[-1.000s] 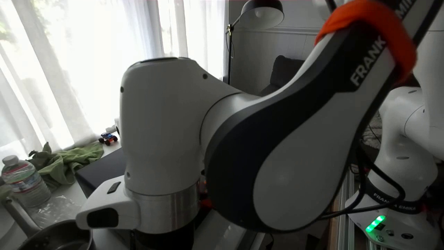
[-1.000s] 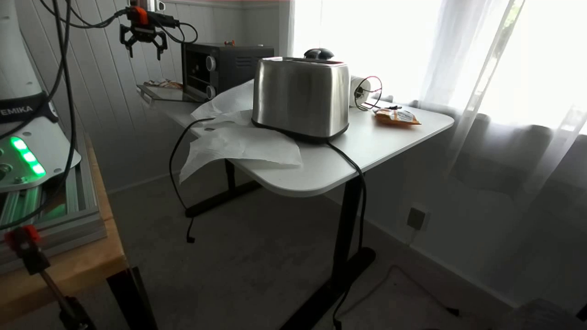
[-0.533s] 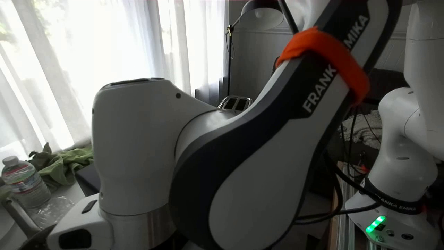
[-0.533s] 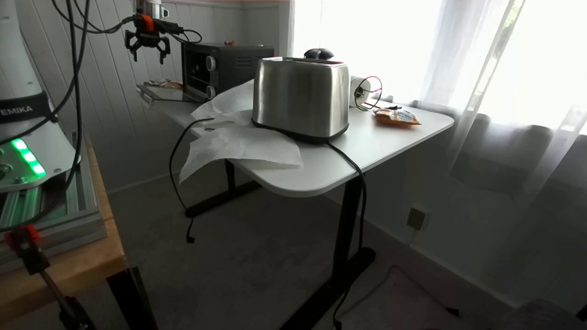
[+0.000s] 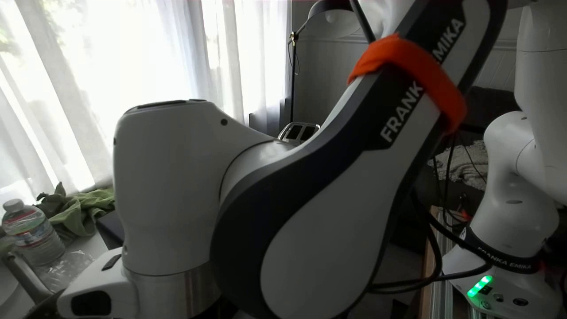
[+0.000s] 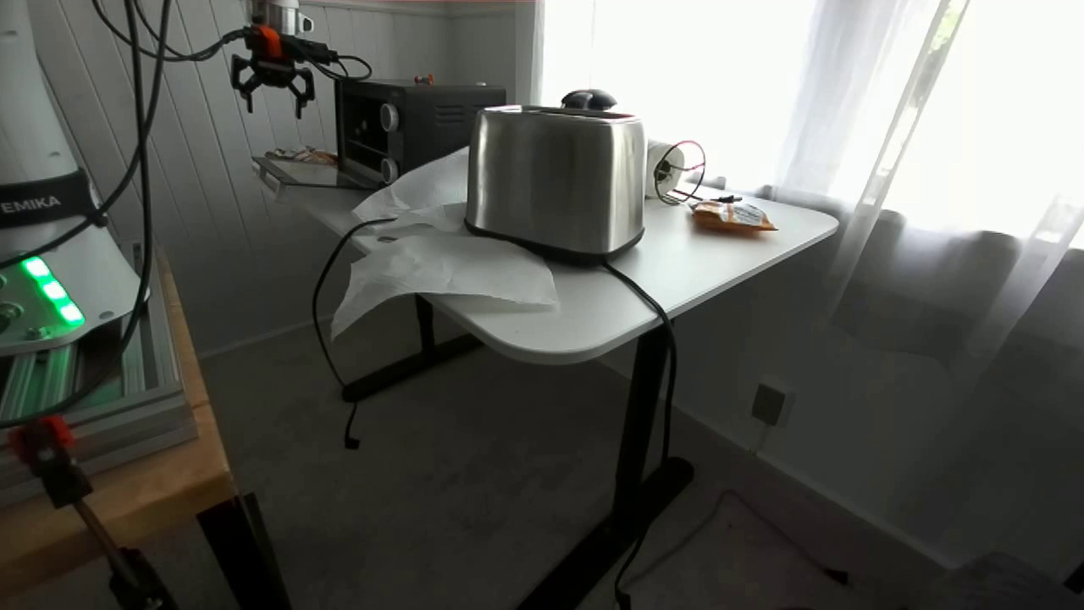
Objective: Put the white and orange packet in the toaster oven.
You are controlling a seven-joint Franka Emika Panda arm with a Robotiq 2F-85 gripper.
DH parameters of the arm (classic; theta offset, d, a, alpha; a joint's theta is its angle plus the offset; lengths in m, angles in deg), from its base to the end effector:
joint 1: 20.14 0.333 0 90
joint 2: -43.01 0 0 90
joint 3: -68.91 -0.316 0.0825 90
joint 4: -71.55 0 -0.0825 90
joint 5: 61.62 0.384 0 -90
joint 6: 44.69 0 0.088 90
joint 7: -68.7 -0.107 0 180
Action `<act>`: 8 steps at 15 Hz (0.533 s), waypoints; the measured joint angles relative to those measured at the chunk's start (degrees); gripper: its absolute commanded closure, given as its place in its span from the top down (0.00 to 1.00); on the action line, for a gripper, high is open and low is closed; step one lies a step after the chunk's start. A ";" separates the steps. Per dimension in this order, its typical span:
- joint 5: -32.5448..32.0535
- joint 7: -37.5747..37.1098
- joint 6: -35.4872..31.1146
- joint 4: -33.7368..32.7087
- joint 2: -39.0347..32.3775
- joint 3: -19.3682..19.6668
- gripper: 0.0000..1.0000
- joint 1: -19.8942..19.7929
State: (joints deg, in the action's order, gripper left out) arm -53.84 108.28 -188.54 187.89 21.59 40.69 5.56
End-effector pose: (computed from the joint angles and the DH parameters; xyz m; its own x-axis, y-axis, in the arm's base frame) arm 0.3707 0.4873 0.2966 0.0990 0.9601 0.2616 0.9896 -0.0674 -0.1272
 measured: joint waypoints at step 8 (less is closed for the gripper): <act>0.46 -11.16 2.04 -0.07 0.12 -1.89 1.00 -0.09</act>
State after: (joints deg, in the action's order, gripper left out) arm -53.38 97.13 -186.50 187.82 21.72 38.80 5.47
